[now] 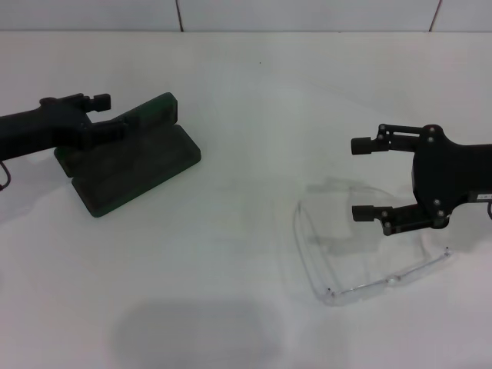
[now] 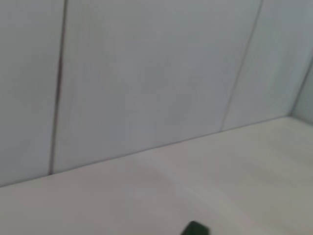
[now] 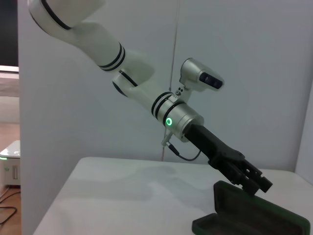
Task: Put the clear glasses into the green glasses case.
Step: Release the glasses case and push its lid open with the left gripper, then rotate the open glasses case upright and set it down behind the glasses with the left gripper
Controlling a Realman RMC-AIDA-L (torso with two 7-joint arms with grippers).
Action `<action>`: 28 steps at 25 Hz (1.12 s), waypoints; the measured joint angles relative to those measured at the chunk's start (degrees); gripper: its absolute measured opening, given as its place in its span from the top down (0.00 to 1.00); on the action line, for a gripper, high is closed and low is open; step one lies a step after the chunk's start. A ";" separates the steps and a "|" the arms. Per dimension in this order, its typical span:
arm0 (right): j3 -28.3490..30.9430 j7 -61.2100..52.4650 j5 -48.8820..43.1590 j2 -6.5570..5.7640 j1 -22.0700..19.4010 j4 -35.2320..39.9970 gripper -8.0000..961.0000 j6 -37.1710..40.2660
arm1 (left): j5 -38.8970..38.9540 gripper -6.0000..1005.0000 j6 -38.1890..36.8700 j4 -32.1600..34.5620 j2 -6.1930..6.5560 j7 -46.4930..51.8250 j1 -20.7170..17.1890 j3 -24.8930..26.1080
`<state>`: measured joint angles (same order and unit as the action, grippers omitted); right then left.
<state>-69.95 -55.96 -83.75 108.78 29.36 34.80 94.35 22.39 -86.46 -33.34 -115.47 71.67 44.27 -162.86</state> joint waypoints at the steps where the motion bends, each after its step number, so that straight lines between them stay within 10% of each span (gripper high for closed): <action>1: 0.00 0.04 0.00 0.10 -0.03 0.00 0.12 -0.23 | -0.25 0.24 0.58 -0.87 -0.38 0.20 0.28 -0.01; 15: -0.01 1.55 -0.01 0.41 -0.07 0.00 0.12 -0.84 | -5.97 0.24 4.90 -6.39 -3.46 1.36 3.20 -0.19; 28: -0.01 2.96 -0.52 0.56 0.08 0.00 0.12 -1.02 | -9.96 0.58 7.14 -6.01 -3.88 0.74 5.29 -0.23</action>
<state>-69.95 -52.99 -84.28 109.33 29.44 34.80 93.33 12.43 -79.32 -39.35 -119.36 72.41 49.57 -163.09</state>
